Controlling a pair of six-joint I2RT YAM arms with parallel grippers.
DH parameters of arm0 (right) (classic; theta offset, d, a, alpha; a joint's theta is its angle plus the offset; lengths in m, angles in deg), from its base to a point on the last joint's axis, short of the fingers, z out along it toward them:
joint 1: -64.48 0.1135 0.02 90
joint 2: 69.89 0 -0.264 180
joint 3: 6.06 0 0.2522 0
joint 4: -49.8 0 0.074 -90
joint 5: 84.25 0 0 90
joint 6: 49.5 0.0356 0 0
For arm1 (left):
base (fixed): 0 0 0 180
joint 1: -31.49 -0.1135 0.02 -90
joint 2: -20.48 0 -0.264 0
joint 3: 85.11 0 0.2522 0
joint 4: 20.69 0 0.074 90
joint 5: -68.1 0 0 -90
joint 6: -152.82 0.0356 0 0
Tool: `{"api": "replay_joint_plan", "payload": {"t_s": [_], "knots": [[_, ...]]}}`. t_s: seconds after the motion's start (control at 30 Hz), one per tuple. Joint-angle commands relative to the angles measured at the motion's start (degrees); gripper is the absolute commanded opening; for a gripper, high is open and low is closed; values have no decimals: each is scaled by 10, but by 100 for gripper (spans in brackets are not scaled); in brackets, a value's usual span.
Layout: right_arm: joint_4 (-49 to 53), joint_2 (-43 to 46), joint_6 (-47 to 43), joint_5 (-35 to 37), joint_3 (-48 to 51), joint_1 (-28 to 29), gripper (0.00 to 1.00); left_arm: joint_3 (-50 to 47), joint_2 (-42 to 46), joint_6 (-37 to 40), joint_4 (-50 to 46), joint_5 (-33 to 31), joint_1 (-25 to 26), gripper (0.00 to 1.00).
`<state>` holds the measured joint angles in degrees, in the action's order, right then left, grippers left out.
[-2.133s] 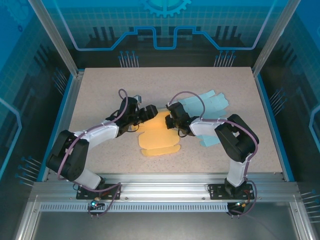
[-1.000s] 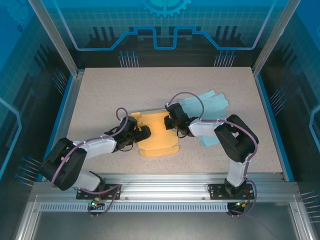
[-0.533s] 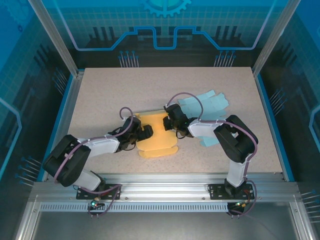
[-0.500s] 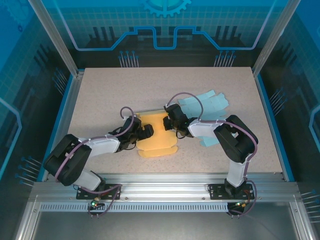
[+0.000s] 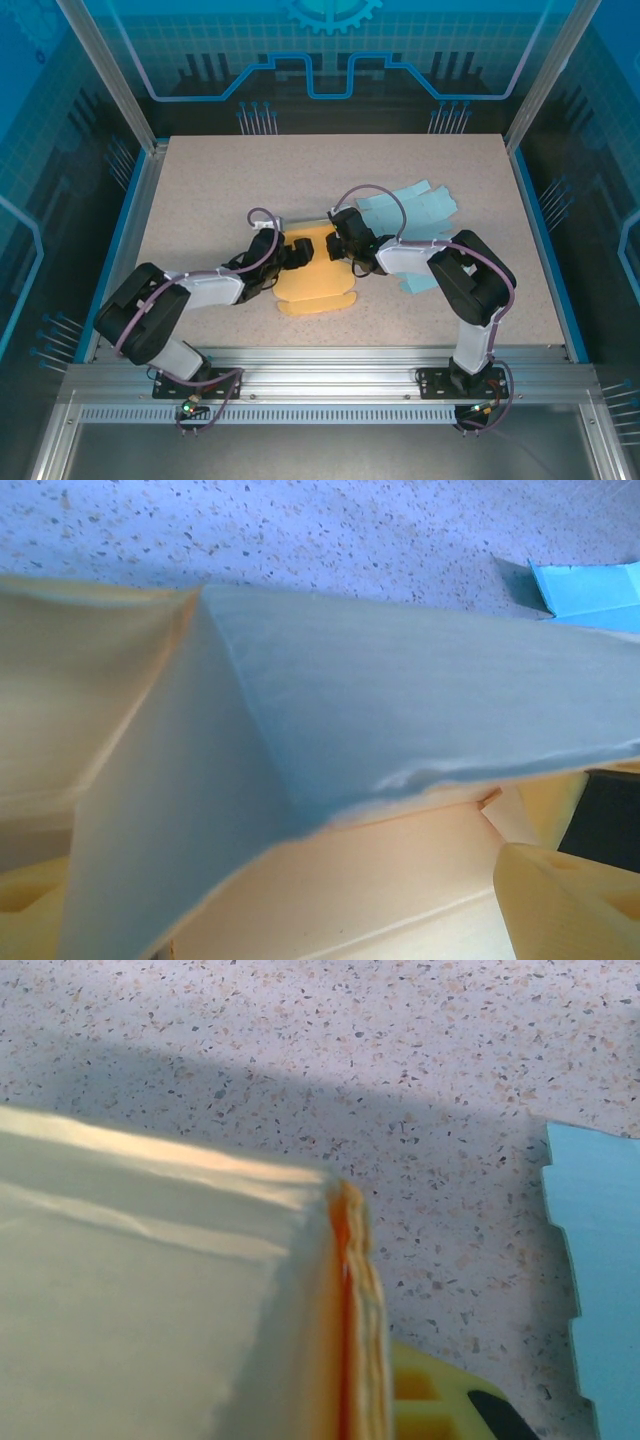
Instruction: Fold the paper box
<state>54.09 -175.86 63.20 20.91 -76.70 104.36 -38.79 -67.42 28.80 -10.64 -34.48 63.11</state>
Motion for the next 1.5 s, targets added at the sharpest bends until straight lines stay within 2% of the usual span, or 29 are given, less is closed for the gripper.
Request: {"api": "replay_joint_plan", "payload": {"t_s": [0.0,0.17,0.3,0.63,0.73,0.87,1.0,1.17,1.33,1.47], "knots": [[-11,2,8,1,0,11,3,15,-15,0,34,23,8,86],[-11,-1,9,-1,-1,11,3,6,-20,-19,54,50,9,83],[-9,-4,12,1,-2,11,3,-4,15,-20,32,64,9,81],[9,1,9,11,-12,11,3,24,248,35,-197,125,9,85],[9,1,7,12,-12,11,3,46,309,53,-255,102,9,85],[9,2,7,9,-10,11,3,72,352,93,-309,33,-1,85],[8,3,4,8,-7,11,3,93,355,80,-351,-29,-63,82],[3,3,0,1,-6,11,2,68,323,30,-313,20,-186,78],[3,5,-2,-1,-6,11,2,60,241,32,-293,16,-224,69],[1,4,-2,-4,-7,11,2,56,169,39,-263,15,-232,63]]}}
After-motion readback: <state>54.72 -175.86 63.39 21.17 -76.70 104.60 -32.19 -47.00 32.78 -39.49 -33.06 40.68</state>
